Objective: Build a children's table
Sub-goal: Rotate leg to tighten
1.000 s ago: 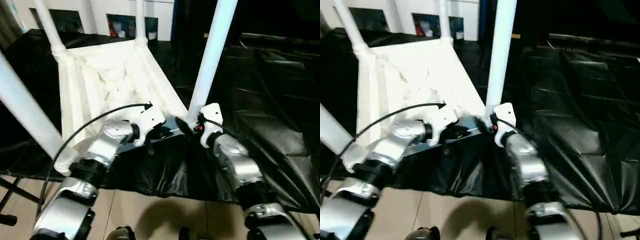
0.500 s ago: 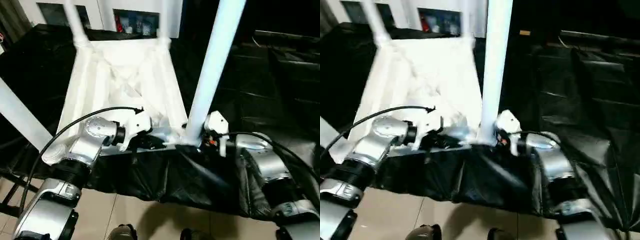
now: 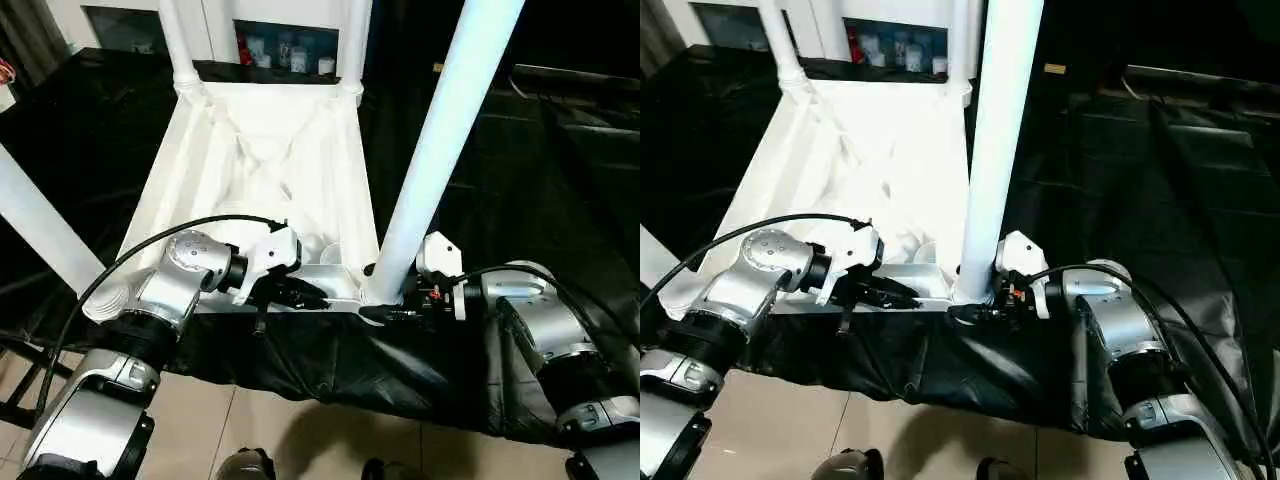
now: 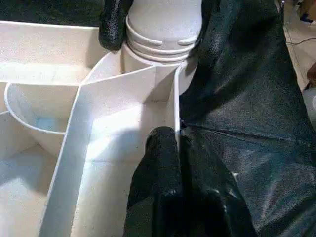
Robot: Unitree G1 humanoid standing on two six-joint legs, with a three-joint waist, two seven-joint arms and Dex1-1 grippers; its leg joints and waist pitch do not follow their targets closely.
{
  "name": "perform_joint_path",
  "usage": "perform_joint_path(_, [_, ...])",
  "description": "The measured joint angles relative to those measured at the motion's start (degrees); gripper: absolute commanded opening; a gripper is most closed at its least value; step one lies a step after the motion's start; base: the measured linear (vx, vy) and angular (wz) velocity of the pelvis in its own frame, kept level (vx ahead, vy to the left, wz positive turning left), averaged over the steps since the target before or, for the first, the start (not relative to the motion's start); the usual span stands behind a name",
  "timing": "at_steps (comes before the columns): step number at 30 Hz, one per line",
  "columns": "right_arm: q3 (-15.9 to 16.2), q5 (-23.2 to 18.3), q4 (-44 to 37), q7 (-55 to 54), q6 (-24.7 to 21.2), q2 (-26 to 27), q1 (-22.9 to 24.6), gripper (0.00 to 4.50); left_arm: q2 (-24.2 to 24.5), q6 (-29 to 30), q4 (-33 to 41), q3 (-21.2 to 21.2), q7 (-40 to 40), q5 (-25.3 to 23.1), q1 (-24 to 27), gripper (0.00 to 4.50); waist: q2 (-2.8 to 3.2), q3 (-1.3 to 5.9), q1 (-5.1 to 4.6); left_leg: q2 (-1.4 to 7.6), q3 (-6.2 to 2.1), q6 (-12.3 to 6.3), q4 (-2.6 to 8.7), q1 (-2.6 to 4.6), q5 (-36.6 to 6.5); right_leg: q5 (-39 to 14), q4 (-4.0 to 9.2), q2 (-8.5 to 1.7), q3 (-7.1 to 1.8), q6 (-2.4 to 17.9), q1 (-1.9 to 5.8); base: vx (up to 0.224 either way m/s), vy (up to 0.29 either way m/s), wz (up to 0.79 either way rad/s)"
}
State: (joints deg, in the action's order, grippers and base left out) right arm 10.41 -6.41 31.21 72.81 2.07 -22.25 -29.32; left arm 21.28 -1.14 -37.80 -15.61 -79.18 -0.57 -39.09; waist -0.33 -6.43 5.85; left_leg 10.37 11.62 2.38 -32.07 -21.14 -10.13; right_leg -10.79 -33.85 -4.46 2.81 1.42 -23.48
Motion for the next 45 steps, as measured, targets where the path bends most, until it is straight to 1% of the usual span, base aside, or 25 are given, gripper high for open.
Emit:
perform_joint_path(2, [-0.1, 0.0, -0.7, -0.5, -0.3, 0.2, 0.4, 2.93, -0.1, 0.0, 0.0, -0.1, 0.1, 0.0, 0.0, 0.00, 0.00, 0.00, 0.08, 0.00, 0.00, 0.00, 0.00, 0.00, 0.0, 0.0, 0.00, 0.00, 0.00, 0.0, 0.00, 0.000, 0.000, 0.00])
perform_joint_path(3, [-0.2, 0.0, -1.1, -1.2, -0.5, 0.5, 0.8, 2.78, -0.2, 0.1, 0.0, -0.1, 0.2, 0.0, 0.0, 0.00, 0.00, 0.00, 0.08, 0.00, 0.00, 0.00, 0.00, 0.02, 0.0, 0.0, 0.00, 0.00, -0.01, 0.0, 0.01, 0.000, 0.000, 0.00])
perform_joint_path(8, [-1.2, -0.1, -2.2, -5.0, -1.4, 1.7, 2.4, 2.71, -0.9, 0.6, 0.0, 0.0, 2.3, -0.4, 0.2, 0.00, -0.01, 0.00, -0.01, 0.00, 0.00, 0.04, -0.02, 0.20, 0.0, 0.0, -0.11, 0.00, -0.04, 0.0, 0.16, 0.000, 0.000, 0.00])
perform_joint_path(11, [-2.8, 0.5, -1.6, -12.4, -2.5, 4.7, 2.8, 2.69, -1.7, 1.9, 0.4, 0.6, 6.7, -1.4, 0.3, 0.00, -0.02, -0.01, -0.47, -0.02, -0.01, 0.07, 0.08, 0.43, 0.0, -0.1, -0.10, 0.00, -0.10, -0.3, 0.34, 0.000, 0.000, 0.00])
perform_joint_path(15, [-6.0, 1.8, 0.2, -25.4, -3.5, 9.8, 2.5, 2.68, -4.4, 4.3, 0.5, 1.5, 14.0, -3.2, 0.3, 0.00, -0.05, -0.04, -1.22, -0.15, -0.10, 0.27, 0.29, 0.59, 0.1, -0.2, 0.15, 0.00, -0.19, -0.4, 0.35, 0.000, 0.000, 0.00])
perform_joint_path(16, [-7.0, 2.3, 1.1, -29.9, -3.8, 11.4, 2.0, 2.68, -5.8, 5.3, 0.5, 2.0, 16.6, -3.6, 0.3, 0.00, -0.05, -0.04, -1.55, -0.24, -0.28, 0.28, 0.40, 0.62, 0.1, -0.2, 0.47, 0.00, -0.15, -0.4, 0.37, 0.000, 0.000, 0.00])
perform_joint_path(18, [-8.1, 2.7, 2.6, -35.8, -4.1, 13.3, 1.0, 2.68, -7.4, 6.4, 0.5, 2.4, 20.1, -3.8, 0.3, 0.00, -0.06, -0.04, -2.10, -0.31, -0.35, 0.27, 0.55, 0.59, 0.1, -0.3, 0.96, 0.00, -0.10, -0.4, 0.36, 0.000, 0.000, 0.00])
perform_joint_path(20, [-9.2, 3.3, 3.8, -41.2, -4.5, 15.4, 0.0, 2.68, -8.7, 7.0, 0.5, 2.6, 23.3, -4.5, 0.3, 0.00, -0.07, -0.03, -2.57, -0.41, -0.33, 0.27, 0.54, 0.61, 0.1, -0.3, 1.08, -0.01, -0.24, -0.4, 0.37, 0.000, 0.000, 0.00])
perform_joint_path(24, [-11.1, 5.0, 5.6, -50.6, -4.2, 19.6, -1.4, 2.68, -10.4, 7.3, 0.4, 3.1, 27.4, -5.9, 0.2, 0.00, -0.06, -0.03, -2.89, -0.47, -0.31, 0.27, 0.54, 0.65, 0.1, -0.2, 1.30, -0.01, -0.34, -0.4, 0.35, 0.000, 0.000, 0.00])
perform_joint_path(25, [-11.2, 5.0, 5.7, -51.5, -4.1, 20.0, -1.5, 3.02, -10.5, 7.4, 0.4, 3.2, 27.7, -6.0, 0.2, 0.00, -0.05, -0.03, -2.92, -0.48, -0.31, 0.27, 0.54, 0.65, 0.1, -0.2, 1.32, -0.01, -0.34, -0.4, 0.34, 0.000, 0.000, 0.00])
perform_joint_path(27, [-11.4, 4.9, 5.8, -51.9, -3.9, 20.5, -1.5, 3.37, -10.5, 7.4, 0.4, 3.3, 27.6, -6.0, 0.2, 0.00, -0.04, -0.02, -2.92, -0.48, -0.31, 0.27, 0.54, 0.68, 0.1, -0.2, 1.33, -0.01, -0.35, -0.4, 0.34, 0.000, 0.000, 0.00])
perform_joint_path(29, [-11.4, 4.8, 5.6, -51.8, -3.9, 20.5, -1.5, 3.42, -10.6, 7.3, 0.4, 3.3, 27.4, -6.0, 0.2, 0.00, 0.00, -0.02, -2.92, -0.48, -0.28, 0.27, 0.55, 0.69, 0.1, -0.2, 1.33, -0.01, -0.37, -0.4, 0.33, 0.000, 0.000, 0.00])
perform_joint_path(30, [-11.4, 4.8, 5.6, -51.6, -3.9, 20.5, -1.5, 3.70, -10.6, 7.2, 0.4, 3.3, 27.3, -6.0, 0.2, 0.00, 0.03, -0.02, -2.92, -0.48, -0.27, 0.27, 0.56, 0.69, 0.1, -0.2, 1.33, -0.01, -0.38, -0.4, 0.33, 0.000, 0.000, 0.00])
perform_joint_path(32, [-11.3, 4.8, 5.0, -49.1, -3.9, 19.7, -1.2, 3.74, -10.4, 6.9, 0.5, 3.3, 26.6, -6.0, 0.3, 0.00, 0.09, -0.04, -2.88, -0.48, -0.25, 0.27, 0.57, 0.68, 0.1, -0.2, 1.32, -0.01, -0.39, -0.4, 0.33, 0.000, 0.000, 0.00])
perform_joint_path(36, [-9.1, 4.7, 3.6, -39.0, -3.3, 15.8, -0.5, 3.74, -8.0, 5.3, 3.3, 2.7, 20.9, -5.3, 1.8, 0.00, 0.20, -0.03, -2.79, -0.48, -0.18, 0.27, 0.57, 0.66, 0.1, 0.6, 1.26, -0.01, -0.42, 0.0, 0.32, 0.000, 0.000, 0.00])
perform_joint_path(38, [-7.4, 4.6, 3.9, -34.7, -1.0, 14.0, -0.5, 3.74, -6.7, 4.3, 4.4, 2.6, 18.2, -4.3, 2.8, 0.00, 0.38, 0.04, -2.66, -0.46, -0.16, 0.26, 0.57, 0.69, 0.1, 0.9, 1.07, -0.01, -0.44, 0.1, 0.30, 0.033, -0.011, 0.02])
perform_joint_path(39, [-6.8, 4.4, 4.1, -32.3, 0.7, 13.1, -0.5, 3.74, -5.9, 3.8, 4.5, 2.6, 16.8, -3.3, 2.9, 0.00, 0.42, 0.04, -2.54, -0.42, -0.16, 0.37, 0.57, 0.62, 0.0, 0.7, 0.85, -0.01, -0.42, -0.2, 0.15, 0.079, -0.028, 0.01])
perform_joint_path(42, [-5.9, 4.0, 4.4, -27.3, 2.4, 10.9, -0.8, 3.74, -5.4, 3.5, 5.0, 2.6, 14.9, -2.6, 3.0, 0.00, 0.58, 0.11, -2.27, -0.16, -0.19, 0.14, 0.67, 0.53, 0.0, 0.4, 0.64, 0.16, -0.14, -0.3, -0.01, 0.050, -0.022, 0.00])
perform_joint_path(45, [-5.4, 3.3, 4.0, -21.5, 1.9, 9.0, -1.0, 3.74, -4.4, 2.8, 5.0, 2.6, 12.9, -2.2, 3.1, 0.00, 0.60, 0.12, -1.80, 0.20, -0.17, 0.11, 0.60, 0.33, 0.0, 0.3, 0.49, 0.32, 0.15, -0.1, -0.19, 0.000, 0.000, 0.00])
